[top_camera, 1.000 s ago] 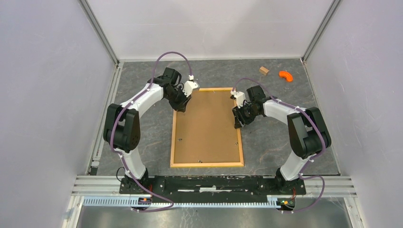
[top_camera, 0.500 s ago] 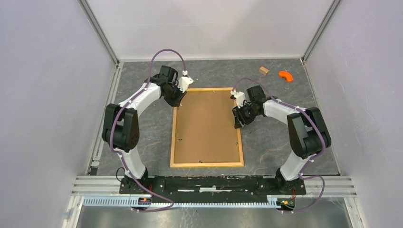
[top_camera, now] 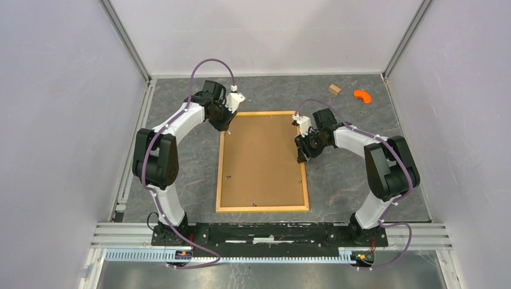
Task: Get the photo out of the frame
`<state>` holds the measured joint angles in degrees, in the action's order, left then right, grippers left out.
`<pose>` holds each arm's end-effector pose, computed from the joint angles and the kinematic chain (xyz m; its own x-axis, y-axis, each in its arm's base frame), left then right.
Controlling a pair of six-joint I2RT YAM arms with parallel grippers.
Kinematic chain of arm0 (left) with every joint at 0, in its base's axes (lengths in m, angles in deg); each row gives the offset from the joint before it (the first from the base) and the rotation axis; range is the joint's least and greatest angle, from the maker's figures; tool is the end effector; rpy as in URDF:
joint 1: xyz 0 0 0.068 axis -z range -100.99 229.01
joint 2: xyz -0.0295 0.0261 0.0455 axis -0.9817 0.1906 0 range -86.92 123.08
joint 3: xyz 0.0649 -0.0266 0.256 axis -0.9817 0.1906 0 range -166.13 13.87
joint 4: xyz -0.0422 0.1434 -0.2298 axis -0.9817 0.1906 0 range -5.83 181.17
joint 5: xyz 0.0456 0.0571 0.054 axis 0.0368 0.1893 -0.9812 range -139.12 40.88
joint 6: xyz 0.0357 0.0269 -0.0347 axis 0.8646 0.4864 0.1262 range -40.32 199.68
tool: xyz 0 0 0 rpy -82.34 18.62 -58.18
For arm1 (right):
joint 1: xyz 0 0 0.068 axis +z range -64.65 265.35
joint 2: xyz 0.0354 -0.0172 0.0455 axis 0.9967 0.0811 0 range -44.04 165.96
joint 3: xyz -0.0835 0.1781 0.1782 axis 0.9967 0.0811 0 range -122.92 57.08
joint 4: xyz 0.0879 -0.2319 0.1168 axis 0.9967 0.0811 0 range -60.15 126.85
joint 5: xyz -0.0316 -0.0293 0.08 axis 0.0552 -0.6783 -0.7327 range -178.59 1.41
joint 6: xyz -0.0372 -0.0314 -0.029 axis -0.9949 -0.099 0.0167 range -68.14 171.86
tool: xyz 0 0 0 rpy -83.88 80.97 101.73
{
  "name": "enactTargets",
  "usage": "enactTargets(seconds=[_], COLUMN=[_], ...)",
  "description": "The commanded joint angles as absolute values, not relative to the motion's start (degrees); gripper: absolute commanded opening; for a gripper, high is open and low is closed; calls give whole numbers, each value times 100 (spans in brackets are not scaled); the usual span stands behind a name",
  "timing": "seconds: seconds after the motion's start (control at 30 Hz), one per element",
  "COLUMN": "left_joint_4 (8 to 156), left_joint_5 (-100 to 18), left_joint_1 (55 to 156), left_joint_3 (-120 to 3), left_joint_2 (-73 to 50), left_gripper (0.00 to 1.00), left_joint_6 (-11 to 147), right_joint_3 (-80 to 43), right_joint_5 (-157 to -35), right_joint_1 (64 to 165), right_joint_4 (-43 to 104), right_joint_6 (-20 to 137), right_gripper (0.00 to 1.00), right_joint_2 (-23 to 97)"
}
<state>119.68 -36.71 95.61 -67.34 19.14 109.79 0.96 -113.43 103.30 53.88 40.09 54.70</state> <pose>0.3871 -0.1242 0.2078 -0.5295 0.6691 -0.5215 0.7474 0.6588 0.0865 0.3120 0.1186 0.1351 -0.7657 -0.4426 -0.4666 -0.6070 0.7372 0.2968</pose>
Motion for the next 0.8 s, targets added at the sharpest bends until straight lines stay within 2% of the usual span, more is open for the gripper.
enactTargets(seconds=[0.0,0.57,0.77], left_joint_4=[11765,11375,11677], left_joint_5=[-3444,-3126,-2634], left_joint_1=[9589,9650,9483], left_joint_3=[-7080,-7190,-7319], left_joint_2=[2098,2206,1774], left_gripper=[2,2,2], left_joint_6=[10677,9846,9456], right_joint_3=[246,143,-212], right_joint_5=[-11072,-11065,-10859], right_joint_1=[10372,10368,10278], right_joint_4=[5490,5545,5789], right_joint_6=[3920,3914,3563], right_gripper=[46,46,51], right_joint_2=[5746,5778,5428])
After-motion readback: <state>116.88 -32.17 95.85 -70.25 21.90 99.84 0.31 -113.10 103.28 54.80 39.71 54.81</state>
